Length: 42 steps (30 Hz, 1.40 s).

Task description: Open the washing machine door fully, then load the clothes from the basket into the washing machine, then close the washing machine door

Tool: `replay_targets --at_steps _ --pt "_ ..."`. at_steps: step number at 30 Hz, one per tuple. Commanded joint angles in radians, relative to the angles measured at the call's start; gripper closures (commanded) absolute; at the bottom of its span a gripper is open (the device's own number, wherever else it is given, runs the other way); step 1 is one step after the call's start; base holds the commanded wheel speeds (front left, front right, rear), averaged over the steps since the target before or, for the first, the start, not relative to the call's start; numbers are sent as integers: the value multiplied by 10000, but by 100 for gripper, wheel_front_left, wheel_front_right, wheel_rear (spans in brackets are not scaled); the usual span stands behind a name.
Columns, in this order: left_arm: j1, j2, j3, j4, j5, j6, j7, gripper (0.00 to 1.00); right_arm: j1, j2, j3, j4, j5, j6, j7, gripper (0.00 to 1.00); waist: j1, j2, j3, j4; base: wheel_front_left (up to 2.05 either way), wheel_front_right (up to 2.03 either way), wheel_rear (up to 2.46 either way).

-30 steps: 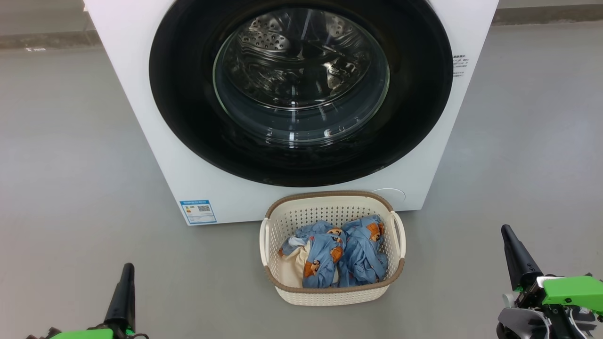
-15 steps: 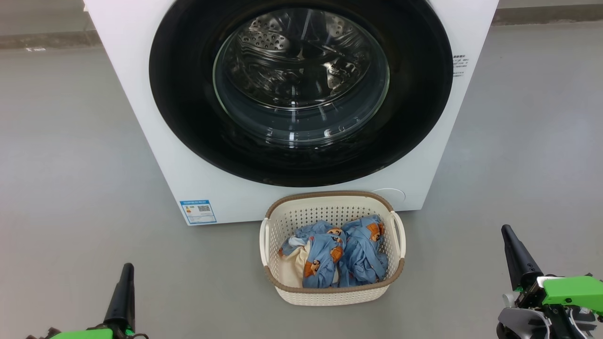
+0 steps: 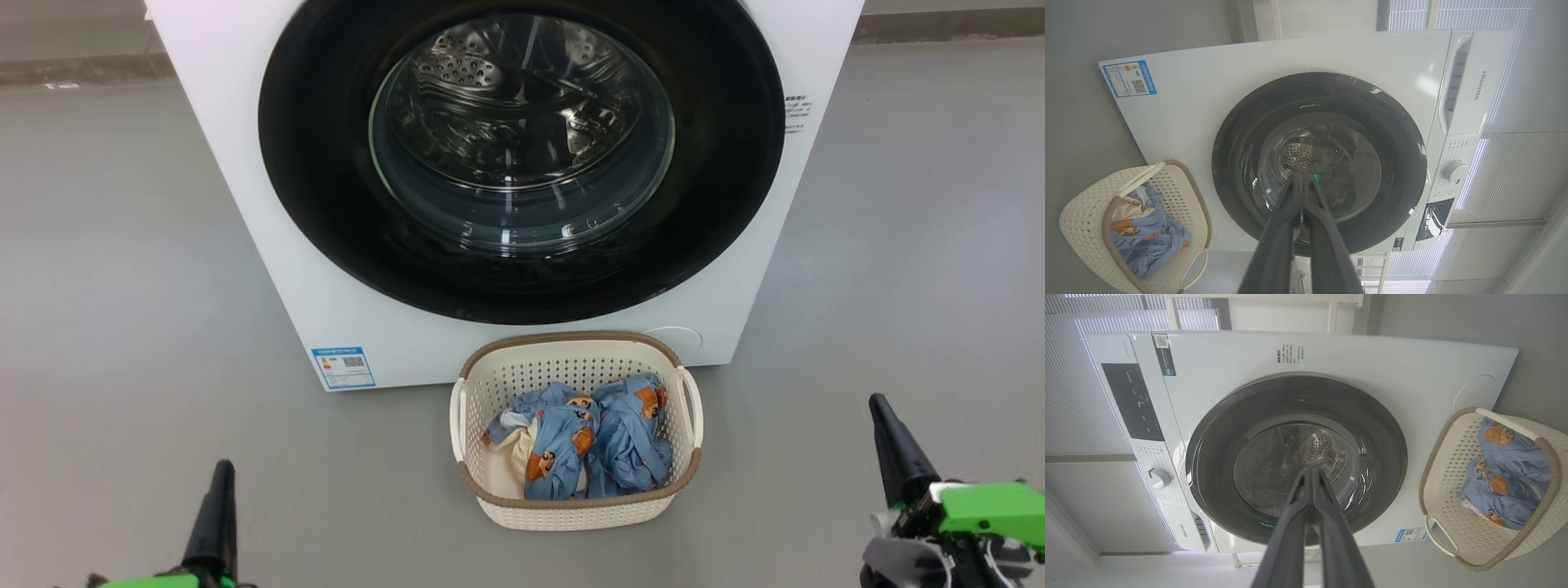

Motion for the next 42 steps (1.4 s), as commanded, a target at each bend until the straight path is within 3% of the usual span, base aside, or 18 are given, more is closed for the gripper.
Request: replay_targets --at_steps 1,2,3,12,24,42 --pt "13 -9 -1 15 1 0 -3 0 8 6 0 35 -1 0 -7 0 0 0 0 0 0 0 0" --pt "84 -48 -7 130 1 0 -5 100 62 48 1 164 -1 0 -10 100 0 0 1 0 0 0 0" --pt "165 -90 -18 255 1 2 -6 0 150 109 1 278 -1 0 -11 0 0 0 1 0 0 0 0" --pt "411 -142 -118 380 103 1 -182 0 395 248 120 522 -72 1 -184 0 17 0 0 18 0 0 0" --pt "352 -39 -280 30 731 1 -496 0 259 129 334 423 -755 5 -510 0 1 0 34 48 0 0 0" --pt "293 101 -470 -264 2857 -1 -1002 0 55 -150 771 180 -2575 12 -1024 0 0 0 34 85 0 0 0"
